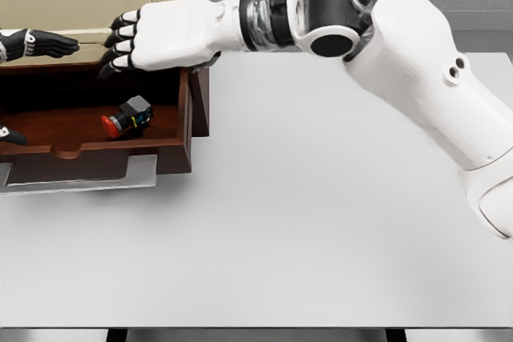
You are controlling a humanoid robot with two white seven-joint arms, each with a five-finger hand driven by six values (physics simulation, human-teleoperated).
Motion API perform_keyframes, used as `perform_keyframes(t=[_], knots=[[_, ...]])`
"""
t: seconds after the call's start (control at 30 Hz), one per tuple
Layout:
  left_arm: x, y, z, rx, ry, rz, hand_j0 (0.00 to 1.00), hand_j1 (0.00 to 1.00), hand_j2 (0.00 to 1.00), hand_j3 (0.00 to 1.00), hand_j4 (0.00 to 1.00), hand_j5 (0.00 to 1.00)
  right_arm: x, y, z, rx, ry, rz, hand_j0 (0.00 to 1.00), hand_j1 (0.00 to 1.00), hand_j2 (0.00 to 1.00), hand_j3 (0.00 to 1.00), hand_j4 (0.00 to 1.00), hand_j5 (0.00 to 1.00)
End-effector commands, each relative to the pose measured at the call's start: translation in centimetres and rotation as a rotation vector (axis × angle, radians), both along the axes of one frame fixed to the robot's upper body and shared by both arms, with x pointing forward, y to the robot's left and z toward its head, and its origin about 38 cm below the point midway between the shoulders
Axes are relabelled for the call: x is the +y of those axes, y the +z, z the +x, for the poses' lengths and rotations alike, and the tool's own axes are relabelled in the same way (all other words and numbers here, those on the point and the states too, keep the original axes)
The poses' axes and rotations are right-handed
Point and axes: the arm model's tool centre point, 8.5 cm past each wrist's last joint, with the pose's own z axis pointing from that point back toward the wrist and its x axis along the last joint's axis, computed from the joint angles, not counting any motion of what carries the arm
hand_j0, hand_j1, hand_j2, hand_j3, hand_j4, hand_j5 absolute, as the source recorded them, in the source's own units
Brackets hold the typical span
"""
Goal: Open the cabinet drawer with left arm, and place a switch into the drawer with right arm
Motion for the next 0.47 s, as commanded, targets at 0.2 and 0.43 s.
perform_keyframes(t=[0.2,0.43], knots=[[-5.2,-1.6,2.1,0.012,-0.131,-0.105,1.0,1.0,1.0,1.0,1.0,1.0,-27.5,-2.1,-0.5,0.081,-0.492,0.162,1.0,1.0,1.0,1.0,1.0,1.0],[-6.2,-2.5,2.3,0.027,-0.155,-0.117,1.0,1.0,1.0,1.0,1.0,1.0,-31.7,-6.6,1.4,0.217,-0.637,0.147,1.0,1.0,1.0,1.0,1.0,1.0]])
